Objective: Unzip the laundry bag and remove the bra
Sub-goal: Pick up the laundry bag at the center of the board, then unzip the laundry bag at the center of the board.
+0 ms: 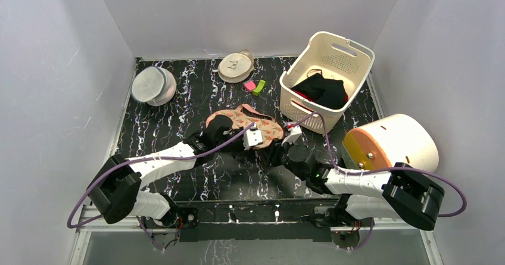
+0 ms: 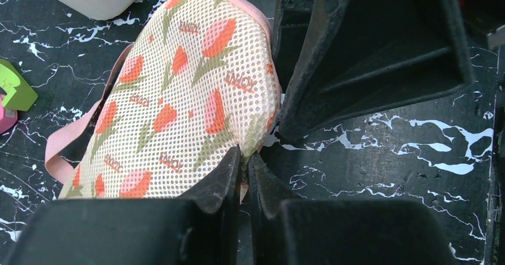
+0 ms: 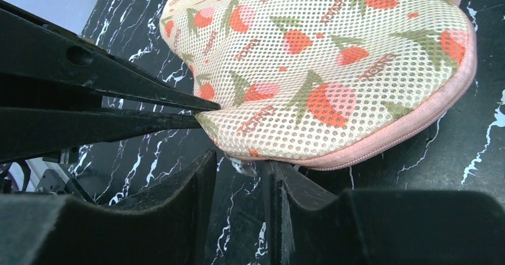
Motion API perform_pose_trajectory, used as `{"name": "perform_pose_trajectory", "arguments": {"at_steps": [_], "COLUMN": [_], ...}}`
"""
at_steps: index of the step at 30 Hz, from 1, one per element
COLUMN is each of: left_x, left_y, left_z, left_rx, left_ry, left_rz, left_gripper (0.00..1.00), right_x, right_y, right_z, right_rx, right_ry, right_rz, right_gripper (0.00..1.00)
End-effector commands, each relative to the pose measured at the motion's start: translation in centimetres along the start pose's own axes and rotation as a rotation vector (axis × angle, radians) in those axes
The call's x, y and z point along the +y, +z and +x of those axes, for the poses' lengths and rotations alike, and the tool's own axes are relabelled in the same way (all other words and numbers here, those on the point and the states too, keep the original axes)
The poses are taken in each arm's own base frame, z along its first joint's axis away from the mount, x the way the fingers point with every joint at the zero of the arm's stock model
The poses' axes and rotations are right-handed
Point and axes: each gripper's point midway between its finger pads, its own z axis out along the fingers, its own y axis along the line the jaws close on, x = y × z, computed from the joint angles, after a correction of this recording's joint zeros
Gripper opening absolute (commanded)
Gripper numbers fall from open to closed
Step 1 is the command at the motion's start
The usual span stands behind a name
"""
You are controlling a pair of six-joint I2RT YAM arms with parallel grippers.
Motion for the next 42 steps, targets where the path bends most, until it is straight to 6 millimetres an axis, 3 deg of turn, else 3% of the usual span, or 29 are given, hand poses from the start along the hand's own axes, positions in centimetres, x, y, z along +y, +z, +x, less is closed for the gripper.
{"name": "perform_pose_trajectory", "arguments": {"at_steps": [1,12,14,21,27,30,33,38,42], "left_x": [-0.3,-0.4,-0.4,-0.4,-0.4,-0.4,-0.3,-0.3,-0.3], "left_y": [0.1,-0.1,-0.1,-0.1,-0.1,-0.1,-0.1,-0.1,-0.1], "left_z": [-2.9,-2.9,-2.9,-3.0,-2.9,-2.8,-2.9,-2.7,-2.6], "left_rx": [-0.077,-0.079,-0.078,-0.080,-0.076,-0.073,-0.075,-0.067,-0.063], "left_ry": [0.018,0.024,0.024,0.027,0.029,0.031,0.032,0.035,0.037], "left_rz": [0.051,0.050,0.049,0.048,0.047,0.045,0.045,0.043,0.044], "left_gripper": [0.00,0.00,0.00,0.00,0.00,0.00,0.00,0.00,0.00], "right_x": [1.4,1.1,2.1,1.3,1.2,0.9,0.6,0.3,-0.8], "right_y": [0.6,1.1,1.6,1.6,1.6,1.7,1.6,1.5,1.3], "right_z": [-2.7,-2.1,-3.3,-3.4,-3.1,-2.9,-2.8,-3.1,-1.5], "right_rx": [-0.109,-0.096,-0.117,-0.139,-0.125,-0.114,-0.114,-0.130,-0.091], "right_ry": [0.012,-0.049,-0.051,-0.068,-0.120,-0.143,-0.149,-0.143,-0.172], "right_rz": [-0.035,-0.027,-0.045,-0.012,-0.018,-0.008,0.009,0.021,0.036], "right_gripper": [0.31,0.27,0.27,0.32,0.21,0.22,0.30,0.29,0.24]}}
